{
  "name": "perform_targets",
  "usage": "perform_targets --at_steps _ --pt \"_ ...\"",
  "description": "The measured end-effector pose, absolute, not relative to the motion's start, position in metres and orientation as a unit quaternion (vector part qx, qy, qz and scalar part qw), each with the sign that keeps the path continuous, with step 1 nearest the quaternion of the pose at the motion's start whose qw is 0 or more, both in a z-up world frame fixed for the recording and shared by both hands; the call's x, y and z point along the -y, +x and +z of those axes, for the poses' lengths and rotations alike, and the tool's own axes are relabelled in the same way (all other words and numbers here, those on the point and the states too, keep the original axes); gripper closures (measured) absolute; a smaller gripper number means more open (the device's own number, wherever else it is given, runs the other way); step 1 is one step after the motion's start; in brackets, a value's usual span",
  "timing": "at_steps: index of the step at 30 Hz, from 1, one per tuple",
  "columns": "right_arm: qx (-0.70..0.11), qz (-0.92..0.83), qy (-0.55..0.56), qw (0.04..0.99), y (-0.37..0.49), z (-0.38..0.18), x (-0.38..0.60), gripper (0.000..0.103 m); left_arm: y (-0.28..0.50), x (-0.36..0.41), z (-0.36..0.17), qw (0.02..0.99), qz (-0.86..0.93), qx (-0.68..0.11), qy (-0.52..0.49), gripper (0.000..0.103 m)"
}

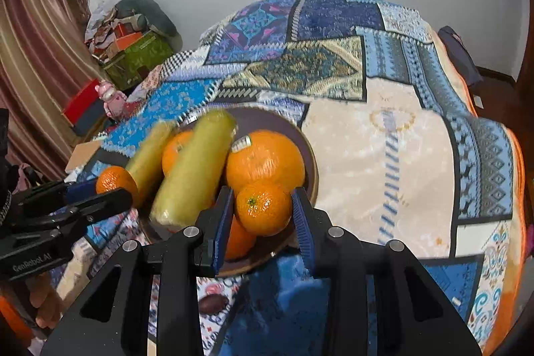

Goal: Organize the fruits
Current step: 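Carry both mandarins onto the plate beside the oranges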

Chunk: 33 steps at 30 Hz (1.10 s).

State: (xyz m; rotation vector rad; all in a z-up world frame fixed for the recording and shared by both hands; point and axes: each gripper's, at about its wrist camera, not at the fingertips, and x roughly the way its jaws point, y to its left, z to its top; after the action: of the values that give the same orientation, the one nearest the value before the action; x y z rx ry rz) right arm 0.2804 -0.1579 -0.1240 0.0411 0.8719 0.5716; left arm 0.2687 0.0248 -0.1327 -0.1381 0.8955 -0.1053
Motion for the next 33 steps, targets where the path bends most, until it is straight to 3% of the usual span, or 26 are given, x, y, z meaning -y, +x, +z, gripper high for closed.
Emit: perform_targets --at_steps 14,33 --pt "-0.403 0.284 0.018 0.87 0.319 -0.108 0.131 0.07 0.312 -0.038 -0.11 0.905 -0.052 -0.417 -0.069 0.065" --pt "-0.408 0.285 -0.007 0.867 0.347 -0.117 0.112 0.07 0.368 -0.037 -0.133 0.9 -0.051 -0.427 -0.063 0.065"
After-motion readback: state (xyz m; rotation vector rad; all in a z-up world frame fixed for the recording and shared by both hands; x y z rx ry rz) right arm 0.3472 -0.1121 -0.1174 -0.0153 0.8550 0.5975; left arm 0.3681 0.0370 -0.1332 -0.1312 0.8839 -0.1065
